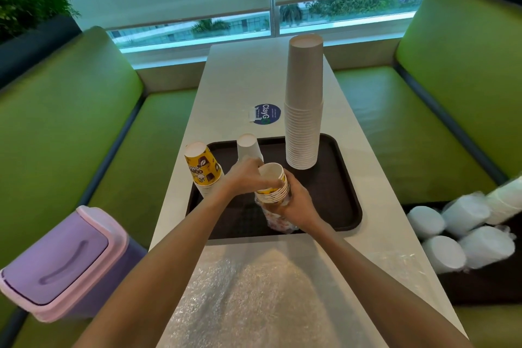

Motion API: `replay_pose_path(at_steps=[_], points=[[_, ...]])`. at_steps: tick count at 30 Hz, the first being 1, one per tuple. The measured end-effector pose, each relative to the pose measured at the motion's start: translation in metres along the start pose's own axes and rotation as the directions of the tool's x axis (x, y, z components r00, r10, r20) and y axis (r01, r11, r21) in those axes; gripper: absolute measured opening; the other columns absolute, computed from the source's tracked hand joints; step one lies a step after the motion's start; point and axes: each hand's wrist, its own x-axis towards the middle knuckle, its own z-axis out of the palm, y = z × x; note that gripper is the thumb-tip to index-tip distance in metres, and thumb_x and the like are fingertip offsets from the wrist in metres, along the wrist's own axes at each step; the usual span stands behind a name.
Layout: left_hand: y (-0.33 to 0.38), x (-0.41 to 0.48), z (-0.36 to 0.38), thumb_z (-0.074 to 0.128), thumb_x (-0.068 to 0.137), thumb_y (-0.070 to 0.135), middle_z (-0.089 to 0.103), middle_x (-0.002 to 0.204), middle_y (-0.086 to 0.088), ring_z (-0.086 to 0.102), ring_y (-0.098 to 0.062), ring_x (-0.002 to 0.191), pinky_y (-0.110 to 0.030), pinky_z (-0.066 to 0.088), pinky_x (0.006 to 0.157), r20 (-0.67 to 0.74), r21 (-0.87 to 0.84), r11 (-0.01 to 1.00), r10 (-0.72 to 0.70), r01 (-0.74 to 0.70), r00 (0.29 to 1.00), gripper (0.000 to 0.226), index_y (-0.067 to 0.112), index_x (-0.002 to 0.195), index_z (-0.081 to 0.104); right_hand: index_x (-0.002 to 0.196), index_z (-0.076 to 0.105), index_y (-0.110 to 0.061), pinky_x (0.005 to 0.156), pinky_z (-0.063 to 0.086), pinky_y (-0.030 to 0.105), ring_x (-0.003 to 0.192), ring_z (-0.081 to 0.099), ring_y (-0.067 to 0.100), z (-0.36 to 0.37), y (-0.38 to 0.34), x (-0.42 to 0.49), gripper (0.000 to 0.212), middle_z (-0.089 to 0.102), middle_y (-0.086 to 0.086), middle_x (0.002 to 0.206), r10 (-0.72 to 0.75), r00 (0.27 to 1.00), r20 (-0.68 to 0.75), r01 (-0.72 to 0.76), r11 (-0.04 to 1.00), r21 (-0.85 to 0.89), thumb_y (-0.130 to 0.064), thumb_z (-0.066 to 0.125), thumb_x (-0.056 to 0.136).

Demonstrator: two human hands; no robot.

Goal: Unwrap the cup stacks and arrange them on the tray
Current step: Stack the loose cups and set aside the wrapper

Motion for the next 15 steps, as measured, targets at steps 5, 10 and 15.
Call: replay_pose_path(at_steps=[5,10,15], points=[[0.004,-0.004,-0.019,0.074,0.077,0.040,0.058,0.113,-0.006,0.055,-0.013,0.094,-0.018,0.047,0.068,0.019,-0.006,1.000,0.023,-0.023,1.000,0.057,0.007,0.120,0.054,0.138,0.040,-0.026,0.098,0.046,0.026,0.117,0.055,0.009,-0.003,0.002,-0.001,0.081,0.056,-0.007,0.128,-0.033,0.999,0.004,0.033,0.999,-0.013,-0.028,0.084,0.070],[0.003,-0.017,-0.047,0.070,0.080,0.038,0.056,0.116,-0.005,0.054,-0.019,0.101,-0.025,0.045,0.076,0.020,-0.011,1.000,-0.022,0.022,1.000,0.060,0.010,0.128,0.046,0.129,0.043,-0.030,0.093,0.049,0.021,0.107,0.058,0.002,-0.005,-0.001,0.000,0.073,0.060,-0.012,0.116,-0.018,0.999,-0.033,0.019,1.000,0.011,-0.026,0.085,0.070],[-0.008,-0.028,-0.055,0.071,0.080,0.034,0.054,0.098,0.005,0.051,-0.015,0.094,-0.022,0.038,0.074,0.165,0.035,0.992,-0.128,0.124,0.978,0.039,0.023,0.108,0.047,0.136,0.039,-0.025,0.094,0.045,0.020,0.113,0.053,0.006,-0.003,-0.002,0.002,0.082,0.056,-0.008,0.123,0.022,0.998,-0.057,-0.021,0.999,0.031,-0.026,0.086,0.069]])
